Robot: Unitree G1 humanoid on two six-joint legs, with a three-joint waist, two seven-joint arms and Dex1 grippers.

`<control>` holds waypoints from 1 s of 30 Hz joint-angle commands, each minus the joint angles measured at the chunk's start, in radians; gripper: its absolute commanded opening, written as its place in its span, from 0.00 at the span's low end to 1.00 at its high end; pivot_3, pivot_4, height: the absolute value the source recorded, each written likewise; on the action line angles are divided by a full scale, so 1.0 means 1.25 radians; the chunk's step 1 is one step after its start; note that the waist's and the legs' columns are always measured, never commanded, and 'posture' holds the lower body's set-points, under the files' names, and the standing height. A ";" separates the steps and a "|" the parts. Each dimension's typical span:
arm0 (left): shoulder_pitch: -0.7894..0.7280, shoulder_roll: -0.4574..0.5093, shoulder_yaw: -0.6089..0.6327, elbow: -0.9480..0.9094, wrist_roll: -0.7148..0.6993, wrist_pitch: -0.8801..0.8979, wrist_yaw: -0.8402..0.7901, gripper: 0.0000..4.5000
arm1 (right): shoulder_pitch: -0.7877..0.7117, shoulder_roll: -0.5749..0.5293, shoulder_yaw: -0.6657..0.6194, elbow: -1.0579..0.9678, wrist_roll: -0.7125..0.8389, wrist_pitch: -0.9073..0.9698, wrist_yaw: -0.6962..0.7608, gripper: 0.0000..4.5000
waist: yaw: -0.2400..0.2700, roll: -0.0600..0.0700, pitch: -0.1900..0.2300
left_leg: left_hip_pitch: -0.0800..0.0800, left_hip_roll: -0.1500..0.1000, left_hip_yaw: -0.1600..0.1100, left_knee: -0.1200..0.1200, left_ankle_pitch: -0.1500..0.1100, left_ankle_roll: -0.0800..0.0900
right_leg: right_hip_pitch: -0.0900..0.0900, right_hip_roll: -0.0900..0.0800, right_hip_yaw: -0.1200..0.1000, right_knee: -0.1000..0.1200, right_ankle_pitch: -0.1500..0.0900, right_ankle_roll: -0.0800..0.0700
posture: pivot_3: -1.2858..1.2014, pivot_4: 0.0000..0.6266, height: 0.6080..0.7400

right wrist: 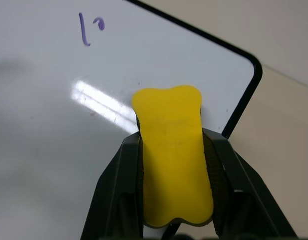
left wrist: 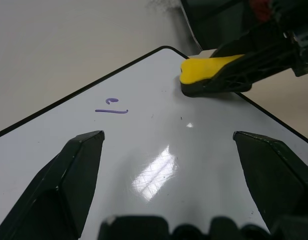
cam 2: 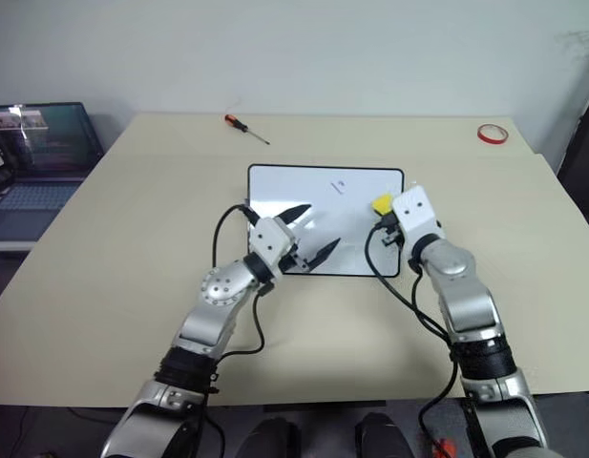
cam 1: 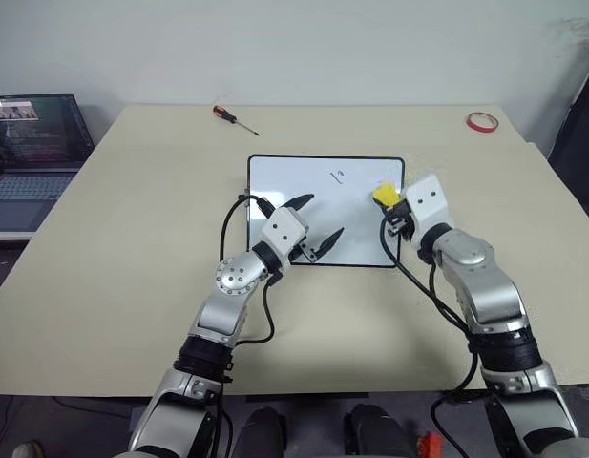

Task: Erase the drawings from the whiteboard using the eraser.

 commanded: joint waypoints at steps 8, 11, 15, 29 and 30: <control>-0.022 -0.010 0.005 0.000 -0.009 -0.023 -0.003 1.00 | 0.081 -0.026 0.002 -0.101 -0.004 0.102 0.009 0.27 | -0.001 0.000 0.000 | 0.002 -0.003 0.000 0.000 0.000 0.000 | 0.001 0.001 0.000 0.002 0.000 0.000 | 0.52 0.24 1.00; -0.020 -0.014 0.005 0.001 -0.009 -0.025 -0.005 1.00 | 0.082 -0.011 -0.032 -0.124 0.020 0.086 0.005 0.27 | 0.000 0.000 0.000 | 0.001 -0.003 0.000 0.000 0.000 0.000 | 0.001 0.001 0.000 0.002 0.000 0.000 | 0.52 0.24 1.00; -0.014 -0.016 0.006 -0.003 -0.007 -0.025 -0.004 1.00 | 0.099 0.009 -0.058 -0.159 0.054 0.005 0.014 0.27 | 0.000 0.000 0.000 | 0.001 -0.003 0.000 0.000 0.000 0.000 | 0.000 0.001 0.000 0.001 0.000 0.001 | 0.52 0.24 1.00; -0.008 -0.010 0.009 -0.018 -0.009 -0.021 -0.008 1.00 | 0.247 -0.021 -0.036 -0.089 0.018 -0.313 0.043 0.27 | -0.001 0.000 0.001 | 0.000 -0.002 0.000 -0.001 0.000 0.000 | 0.000 0.001 0.000 -0.001 -0.001 0.001 | 0.52 0.24 1.00; -0.009 -0.010 0.009 -0.017 -0.009 -0.021 -0.008 1.00 | 0.243 -0.024 -0.037 -0.085 0.018 -0.315 0.045 0.27 | -0.001 0.000 0.001 | 0.000 -0.002 0.000 -0.001 0.000 0.000 | 0.000 0.001 0.000 -0.001 -0.001 0.001 | 0.52 0.24 1.00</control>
